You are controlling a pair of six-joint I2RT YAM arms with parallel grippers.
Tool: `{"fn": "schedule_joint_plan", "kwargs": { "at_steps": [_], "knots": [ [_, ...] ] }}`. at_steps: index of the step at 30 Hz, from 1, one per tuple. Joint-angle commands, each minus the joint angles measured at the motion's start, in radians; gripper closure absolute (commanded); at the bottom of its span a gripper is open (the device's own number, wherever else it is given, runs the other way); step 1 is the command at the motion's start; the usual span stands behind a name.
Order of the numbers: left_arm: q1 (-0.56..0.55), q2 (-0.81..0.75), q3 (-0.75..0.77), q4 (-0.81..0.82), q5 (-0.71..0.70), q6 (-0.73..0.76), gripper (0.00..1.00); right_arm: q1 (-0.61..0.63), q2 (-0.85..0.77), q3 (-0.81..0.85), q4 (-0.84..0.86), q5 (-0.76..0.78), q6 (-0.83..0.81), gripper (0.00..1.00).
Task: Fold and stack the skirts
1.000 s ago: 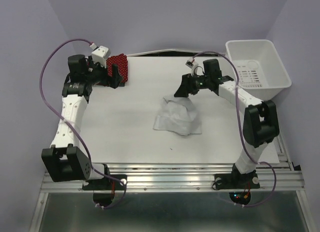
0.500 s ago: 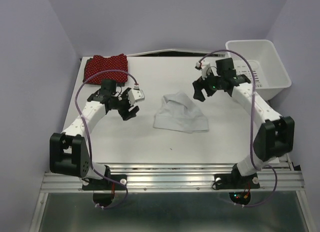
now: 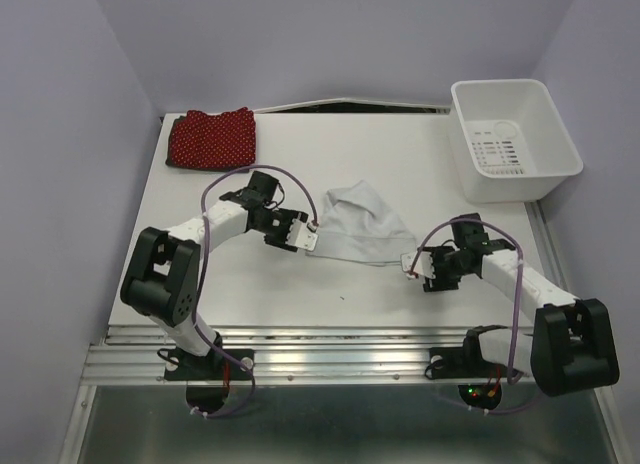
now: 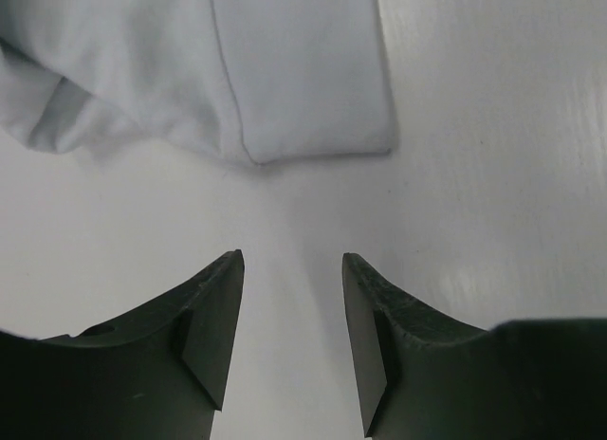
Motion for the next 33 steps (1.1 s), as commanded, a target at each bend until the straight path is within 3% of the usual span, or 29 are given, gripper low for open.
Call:
{"fn": "schedule_joint_plan", "kwargs": {
  "at_steps": [1, 17, 21, 24, 26, 33],
  "knots": [
    [-0.066, -0.044, -0.080, 0.103, -0.058, 0.202, 0.43, 0.001, 0.020, -0.013, 0.197, -0.061, -0.265, 0.38],
    [-0.140, 0.011, -0.103, 0.155, -0.074, 0.273, 0.43, 0.001, 0.074, -0.073, 0.300, -0.201, -0.524, 0.40],
    [-0.140, 0.020, -0.103, 0.157, -0.069, 0.293, 0.43, 0.001, 0.115, -0.065, 0.296, -0.224, -0.616, 0.51],
    [-0.141, 0.016, -0.117, 0.148, -0.069, 0.349, 0.42, 0.001, 0.137, -0.073, 0.302, -0.232, -0.630, 0.64],
    [-0.141, -0.001, -0.137, 0.141, -0.069, 0.404, 0.41, 0.010, 0.146, -0.067, 0.288, -0.245, -0.622, 0.99],
    [-0.167, 0.020, -0.148, 0.129, -0.097, 0.489, 0.45, 0.010, 0.145, -0.077, 0.305, -0.247, -0.596, 0.99]
  ]
}}
